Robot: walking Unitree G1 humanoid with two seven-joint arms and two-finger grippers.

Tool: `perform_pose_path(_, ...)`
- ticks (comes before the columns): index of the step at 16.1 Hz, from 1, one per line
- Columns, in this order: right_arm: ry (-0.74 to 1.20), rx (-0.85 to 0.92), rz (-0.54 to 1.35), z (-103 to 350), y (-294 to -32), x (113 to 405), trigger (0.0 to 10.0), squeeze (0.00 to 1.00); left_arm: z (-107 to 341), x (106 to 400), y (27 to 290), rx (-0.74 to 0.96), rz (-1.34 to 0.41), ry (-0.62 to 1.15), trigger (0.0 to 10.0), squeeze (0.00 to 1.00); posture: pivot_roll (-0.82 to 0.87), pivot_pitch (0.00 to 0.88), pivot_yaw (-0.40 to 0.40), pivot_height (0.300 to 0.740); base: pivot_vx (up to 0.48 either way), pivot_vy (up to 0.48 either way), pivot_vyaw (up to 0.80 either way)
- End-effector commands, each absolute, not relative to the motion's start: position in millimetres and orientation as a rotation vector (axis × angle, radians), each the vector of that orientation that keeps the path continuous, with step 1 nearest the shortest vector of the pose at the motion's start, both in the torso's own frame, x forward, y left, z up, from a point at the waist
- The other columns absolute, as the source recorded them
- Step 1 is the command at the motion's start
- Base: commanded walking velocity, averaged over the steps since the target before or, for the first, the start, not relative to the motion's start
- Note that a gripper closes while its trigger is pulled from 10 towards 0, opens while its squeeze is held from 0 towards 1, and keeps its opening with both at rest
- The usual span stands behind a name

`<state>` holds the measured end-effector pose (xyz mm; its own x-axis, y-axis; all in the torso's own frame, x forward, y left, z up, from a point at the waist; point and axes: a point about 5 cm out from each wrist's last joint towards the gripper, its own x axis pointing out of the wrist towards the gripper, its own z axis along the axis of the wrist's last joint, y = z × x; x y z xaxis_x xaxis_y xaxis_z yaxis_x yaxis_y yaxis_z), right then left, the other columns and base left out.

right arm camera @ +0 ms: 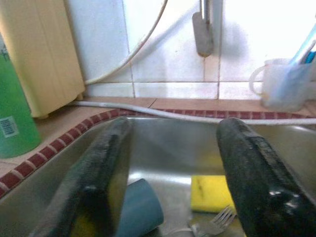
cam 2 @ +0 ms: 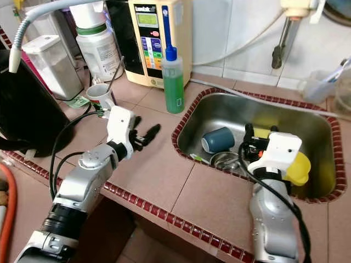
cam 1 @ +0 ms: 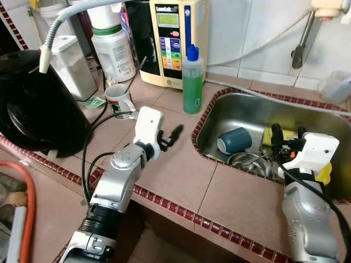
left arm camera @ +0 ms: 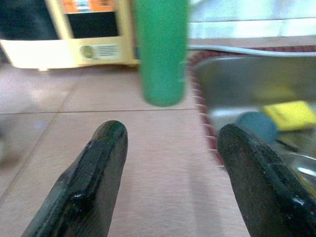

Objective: Kitchen organization

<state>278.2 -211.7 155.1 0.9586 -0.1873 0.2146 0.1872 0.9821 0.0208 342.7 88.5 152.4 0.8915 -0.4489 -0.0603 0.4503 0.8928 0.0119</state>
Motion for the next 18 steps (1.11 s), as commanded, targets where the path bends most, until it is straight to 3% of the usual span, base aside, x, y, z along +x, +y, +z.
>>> perform_pose_path(1,-0.286,-0.034,-0.200,167,-206,276,10.0,1.00,154,350,94,0.025,-0.387,0.019,10.0,0.00,-0.19,0.002,0.071,0.740,0.000,0.000,0.00)
perform_pose_path(2,-0.292,-0.043,-0.204,168,-204,276,10.0,0.86,151,351,96,0.021,-0.371,0.023,10.0,0.00,-0.19,0.001,0.073,0.740,0.000,0.000,0.00)
perform_pose_path(3,-0.300,-0.062,-0.203,167,-201,275,10.0,0.53,146,353,96,-0.027,-0.352,0.045,10.0,0.00,-0.19,0.000,0.075,0.740,0.000,0.000,0.00)
perform_pose_path(4,-0.295,-0.082,-0.190,163,-197,276,10.0,0.00,143,353,95,-0.051,-0.364,0.047,10.0,0.00,-0.20,0.000,0.081,0.740,0.000,0.000,0.00)
perform_pose_path(8,-0.293,-0.095,-0.157,153,-181,281,10.0,0.00,148,353,88,-0.016,-0.407,-0.064,10.0,0.00,-0.19,0.000,0.087,0.740,0.000,0.000,0.00)
perform_pose_path(13,-0.284,-0.101,-0.123,146,-178,283,10.0,0.00,146,352,116,-0.064,-0.340,-0.111,10.0,0.00,-0.18,0.000,0.081,0.740,0.000,0.000,0.00)
perform_pose_path(18,-0.299,-0.099,-0.084,150,-171,296,10.0,0.00,146,355,123,-0.056,-0.334,-0.117,10.0,0.00,-0.16,0.000,0.059,0.740,0.000,0.000,0.00)
